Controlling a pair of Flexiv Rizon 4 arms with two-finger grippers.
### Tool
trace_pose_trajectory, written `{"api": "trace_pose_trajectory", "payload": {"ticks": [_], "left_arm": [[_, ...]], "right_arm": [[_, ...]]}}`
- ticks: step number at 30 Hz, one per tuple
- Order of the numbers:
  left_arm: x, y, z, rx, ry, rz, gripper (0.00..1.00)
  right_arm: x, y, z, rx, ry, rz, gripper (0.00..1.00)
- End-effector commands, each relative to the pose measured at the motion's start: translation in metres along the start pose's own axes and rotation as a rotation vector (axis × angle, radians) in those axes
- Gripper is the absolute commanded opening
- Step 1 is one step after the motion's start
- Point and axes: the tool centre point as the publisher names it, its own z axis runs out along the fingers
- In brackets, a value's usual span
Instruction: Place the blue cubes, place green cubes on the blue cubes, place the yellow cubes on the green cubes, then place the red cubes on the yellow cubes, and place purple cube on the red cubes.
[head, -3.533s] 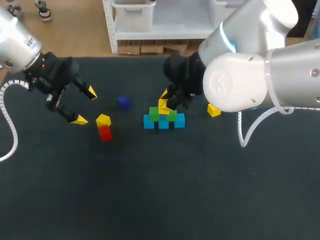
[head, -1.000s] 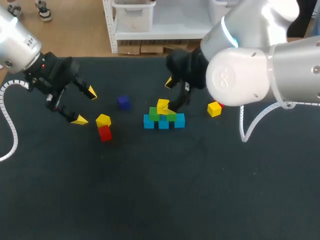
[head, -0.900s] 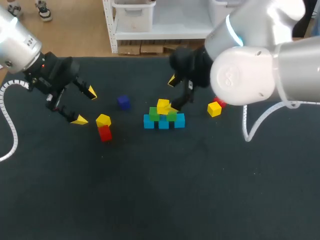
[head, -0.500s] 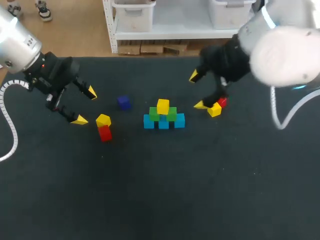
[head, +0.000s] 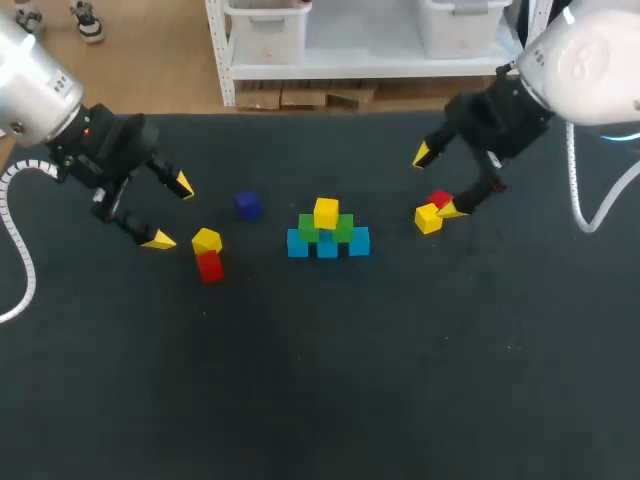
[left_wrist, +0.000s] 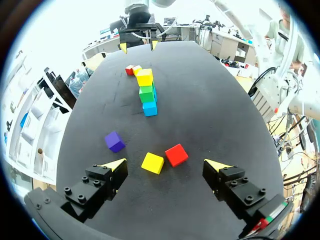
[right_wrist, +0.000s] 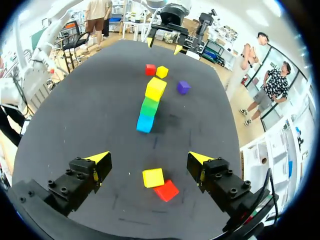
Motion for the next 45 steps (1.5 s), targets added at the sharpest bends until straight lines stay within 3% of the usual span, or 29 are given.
{"api": "trace_pose_trajectory", "payload": {"ticks": [1, 2, 6, 9, 11, 17, 25, 45], "left_arm": [[0.001, -0.001, 0.000, -0.003, -0.004, 0.004, 1.00], [0.001, -0.001, 0.000, -0.003, -0.004, 0.004, 1.00], [0.001, -0.001, 0.000, -0.003, -0.004, 0.004, 1.00], [0.001, -0.001, 0.000, -0.003, -0.004, 0.004, 1.00], [0.001, -0.001, 0.000, -0.003, -0.004, 0.004, 1.00], [0.001, -0.001, 0.000, -0.003, -0.004, 0.004, 1.00], [0.001, -0.001, 0.000, -0.003, -0.004, 0.004, 1.00], [0.001, -0.001, 0.000, -0.003, -0.004, 0.004, 1.00]], "right_arm": [[0.017, -0.007, 0.005, -0.026, -0.052, -0.012, 0.94], [0.018, -0.007, 0.006, -0.029, -0.055, -0.015, 1.00], [0.026, -0.006, 0.014, -0.053, -0.074, -0.042, 0.99], [0.028, -0.006, 0.020, -0.071, -0.077, -0.068, 0.94], [0.030, -0.006, 0.024, -0.082, -0.081, -0.082, 0.84], [0.035, -0.004, 0.034, -0.110, -0.066, -0.108, 0.69], [0.036, -0.005, 0.041, -0.095, 0.018, -0.170, 0.58], [0.038, 0.001, 0.056, -0.123, 0.106, -0.220, 0.57]]}}
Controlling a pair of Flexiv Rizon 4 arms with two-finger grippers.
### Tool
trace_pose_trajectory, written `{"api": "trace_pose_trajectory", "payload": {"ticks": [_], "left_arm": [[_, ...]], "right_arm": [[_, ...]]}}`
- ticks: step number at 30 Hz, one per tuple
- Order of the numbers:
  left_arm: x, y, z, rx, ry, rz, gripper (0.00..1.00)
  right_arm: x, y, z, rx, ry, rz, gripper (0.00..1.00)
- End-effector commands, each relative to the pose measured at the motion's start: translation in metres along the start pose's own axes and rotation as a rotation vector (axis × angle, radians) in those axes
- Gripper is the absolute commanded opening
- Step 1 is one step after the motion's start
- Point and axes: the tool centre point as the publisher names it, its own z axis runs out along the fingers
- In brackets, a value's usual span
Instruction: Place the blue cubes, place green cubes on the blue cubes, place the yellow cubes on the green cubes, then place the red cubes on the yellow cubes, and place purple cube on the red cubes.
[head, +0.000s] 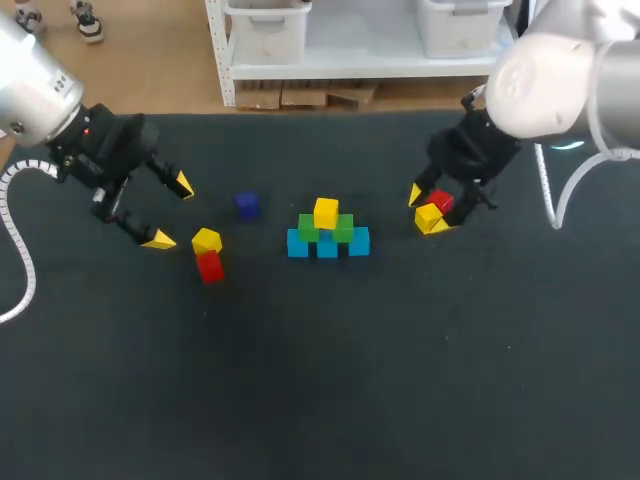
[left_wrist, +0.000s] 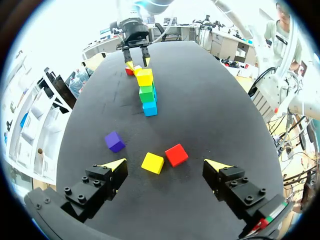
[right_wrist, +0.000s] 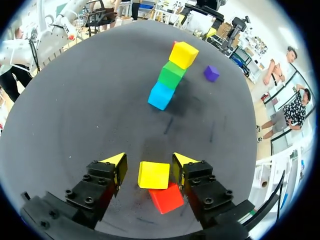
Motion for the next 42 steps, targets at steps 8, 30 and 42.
{"api": "trace_pose_trajectory", "payload": {"ticks": [8, 30, 42], "left_arm": [[0.001, -0.001, 0.000, -0.003, -0.004, 0.004, 1.00], [0.001, -0.001, 0.000, -0.003, -0.004, 0.004, 1.00], [0.001, -0.001, 0.000, -0.003, -0.004, 0.004, 1.00]], "right_arm": [[0.013, 0.004, 0.001, -0.007, 0.054, 0.015, 0.56], [0.023, 0.001, 0.000, 0.010, 0.059, 0.053, 0.49], [0.023, 0.000, 0.002, 0.011, 0.057, 0.059, 0.13]]}}
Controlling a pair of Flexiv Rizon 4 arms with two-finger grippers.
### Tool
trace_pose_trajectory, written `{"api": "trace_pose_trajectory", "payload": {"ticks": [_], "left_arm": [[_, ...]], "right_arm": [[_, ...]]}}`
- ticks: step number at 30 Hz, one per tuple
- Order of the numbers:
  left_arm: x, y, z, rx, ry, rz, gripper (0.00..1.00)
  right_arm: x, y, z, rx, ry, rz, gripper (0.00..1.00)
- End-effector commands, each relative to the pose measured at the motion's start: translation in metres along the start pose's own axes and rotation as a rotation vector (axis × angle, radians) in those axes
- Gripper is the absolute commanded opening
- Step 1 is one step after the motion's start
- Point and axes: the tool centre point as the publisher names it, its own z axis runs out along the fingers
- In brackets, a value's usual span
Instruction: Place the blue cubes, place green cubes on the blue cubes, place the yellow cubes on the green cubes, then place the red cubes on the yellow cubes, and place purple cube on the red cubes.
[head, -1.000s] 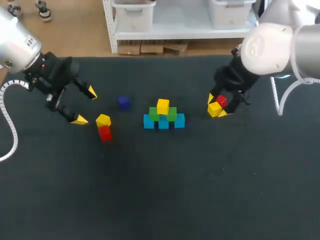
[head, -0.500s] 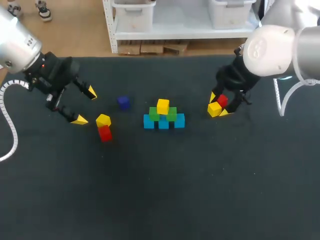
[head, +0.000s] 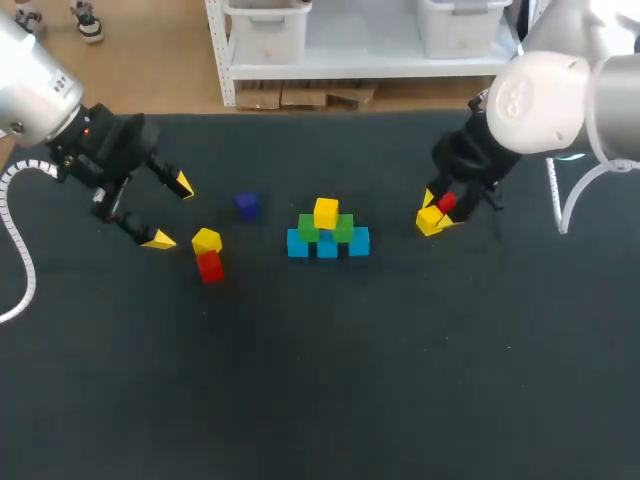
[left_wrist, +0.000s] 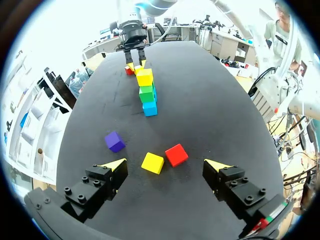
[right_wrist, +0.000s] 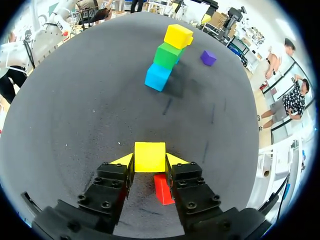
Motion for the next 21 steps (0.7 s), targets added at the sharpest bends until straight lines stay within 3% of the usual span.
{"api": "trace_pose_trajectory", "payload": {"ticks": [1, 3, 9, 21], "left_arm": [[0.001, -0.001, 0.000, -0.003, -0.004, 0.004, 1.00], [0.001, -0.001, 0.000, -0.003, -0.004, 0.004, 1.00], [0.001, -0.001, 0.000, -0.003, -0.004, 0.004, 1.00], [0.001, -0.001, 0.000, -0.003, -0.004, 0.004, 1.00]], "right_arm": [[0.000, -0.001, 0.001, 0.003, -0.003, 0.002, 0.11], [-0.001, -0.002, 0.001, 0.007, -0.005, 0.006, 0.00], [-0.008, -0.002, -0.006, 0.028, 0.001, 0.045, 0.00], [-0.050, -0.011, -0.031, 0.111, 0.005, 0.419, 0.00]]}}
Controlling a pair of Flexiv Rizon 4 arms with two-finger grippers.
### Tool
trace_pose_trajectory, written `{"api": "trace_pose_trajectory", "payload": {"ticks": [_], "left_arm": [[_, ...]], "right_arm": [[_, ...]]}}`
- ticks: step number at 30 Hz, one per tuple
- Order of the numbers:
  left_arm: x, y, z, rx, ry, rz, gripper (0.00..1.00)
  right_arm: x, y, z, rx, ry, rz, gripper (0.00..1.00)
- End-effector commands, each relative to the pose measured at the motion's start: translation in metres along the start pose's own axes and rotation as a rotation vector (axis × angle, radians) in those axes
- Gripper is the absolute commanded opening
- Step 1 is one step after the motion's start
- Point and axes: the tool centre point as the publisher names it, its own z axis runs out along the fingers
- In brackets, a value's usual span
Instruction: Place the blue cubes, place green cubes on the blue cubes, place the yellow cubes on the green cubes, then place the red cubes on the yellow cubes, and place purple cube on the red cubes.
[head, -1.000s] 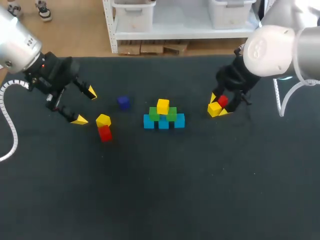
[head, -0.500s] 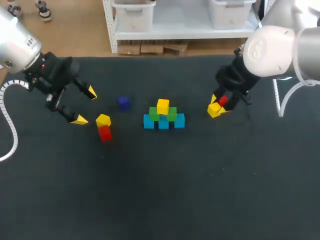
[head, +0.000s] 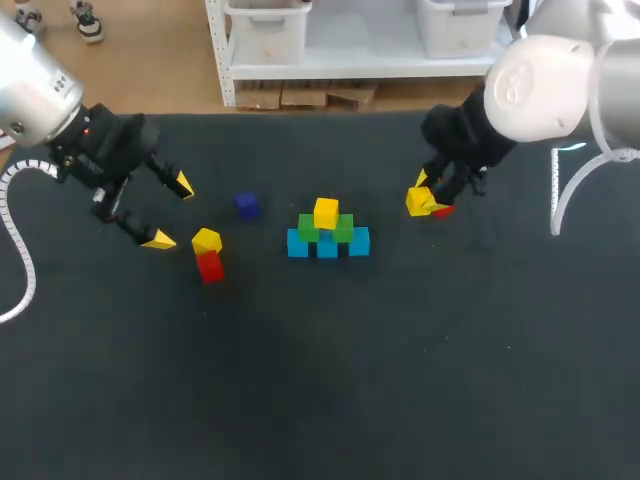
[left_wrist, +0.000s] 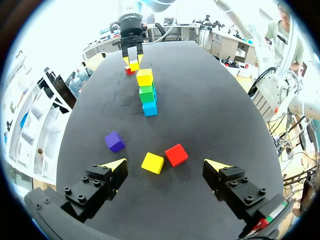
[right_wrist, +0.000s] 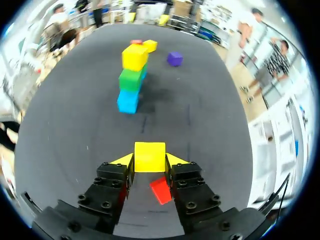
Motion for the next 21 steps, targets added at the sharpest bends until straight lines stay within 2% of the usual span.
{"api": "trace_pose_trajectory", "payload": {"ticks": [1, 7, 21], "left_arm": [[0.001, -0.001, 0.000, -0.003, -0.004, 0.004, 1.00], [0.001, -0.001, 0.000, -0.003, -0.004, 0.004, 1.00], [0.001, -0.001, 0.000, -0.003, -0.004, 0.004, 1.00]], "right_arm": [[-0.018, 0.014, -0.006, 0.039, 0.020, 0.088, 0.00], [-0.041, 0.019, -0.004, 0.025, 0.013, 0.153, 0.00], [-0.078, 0.032, -0.006, -0.002, 0.043, 0.157, 0.00]]}}
